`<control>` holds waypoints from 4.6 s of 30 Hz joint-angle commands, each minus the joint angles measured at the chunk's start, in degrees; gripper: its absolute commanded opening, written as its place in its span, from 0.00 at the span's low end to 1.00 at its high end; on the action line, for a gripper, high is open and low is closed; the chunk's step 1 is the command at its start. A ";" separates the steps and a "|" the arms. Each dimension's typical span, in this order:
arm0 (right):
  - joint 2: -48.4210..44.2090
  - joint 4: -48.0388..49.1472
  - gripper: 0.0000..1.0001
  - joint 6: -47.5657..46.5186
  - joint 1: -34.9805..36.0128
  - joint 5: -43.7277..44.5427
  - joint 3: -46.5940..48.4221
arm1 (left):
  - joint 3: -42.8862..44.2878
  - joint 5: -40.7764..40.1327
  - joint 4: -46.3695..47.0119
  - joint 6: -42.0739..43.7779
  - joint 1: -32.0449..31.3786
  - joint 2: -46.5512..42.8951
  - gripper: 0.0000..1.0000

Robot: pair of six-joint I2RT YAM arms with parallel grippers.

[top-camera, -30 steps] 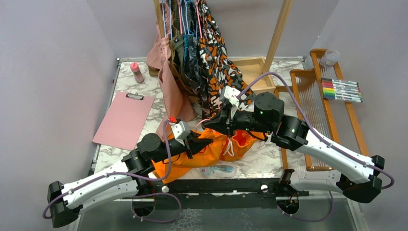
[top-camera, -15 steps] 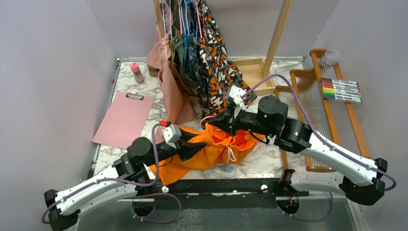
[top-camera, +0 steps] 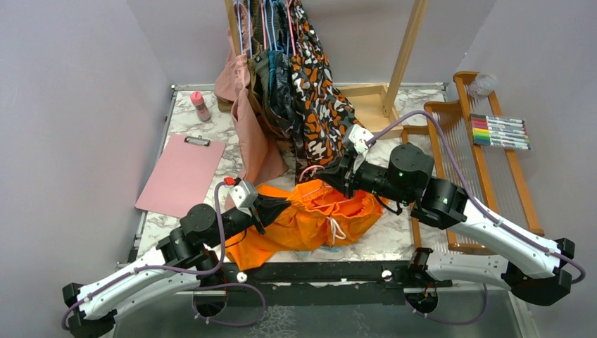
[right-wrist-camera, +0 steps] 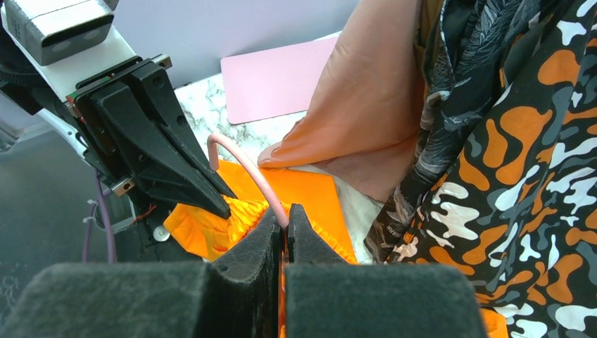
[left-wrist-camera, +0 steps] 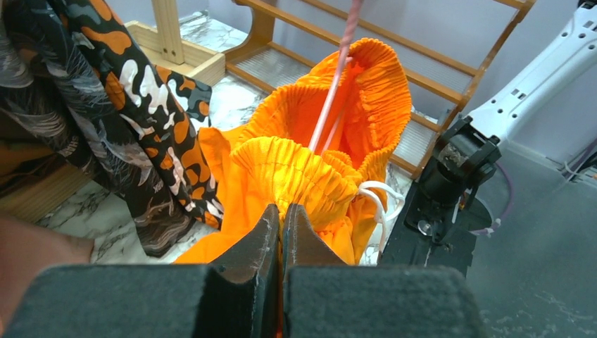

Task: Place the shorts on the hanger
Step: Adjust the shorts on the hanger.

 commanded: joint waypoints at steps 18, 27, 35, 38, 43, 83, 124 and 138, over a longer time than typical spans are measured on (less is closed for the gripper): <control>-4.04 1.15 0.01 1.92 0.33 -6.75 -1.35 | 6.78 -4.95 2.06 2.24 0.24 2.55 0.00; -9.16 4.08 0.01 3.66 0.29 1.43 -1.98 | 7.65 -7.84 -4.52 0.87 0.24 1.38 0.46; -9.55 2.67 0.01 3.34 0.33 2.63 -2.55 | 13.34 -6.24 -4.53 4.93 0.24 -1.02 0.78; -8.92 2.10 0.01 3.60 0.35 3.16 -2.32 | 16.59 -2.57 -4.12 7.02 0.25 1.02 0.78; -8.41 3.37 0.01 4.80 0.36 3.57 -2.99 | 17.95 7.59 -3.28 6.43 0.24 8.42 0.78; -8.31 2.70 0.01 5.95 0.37 0.71 -1.28 | 22.48 18.31 -0.28 10.78 0.24 20.45 0.72; -5.34 -5.85 0.35 6.47 0.35 -1.06 1.46 | 15.89 14.78 9.95 12.21 0.23 27.72 0.00; -5.49 -20.10 0.55 11.19 0.36 25.73 2.09 | 14.27 -1.99 3.17 10.51 0.26 15.94 0.00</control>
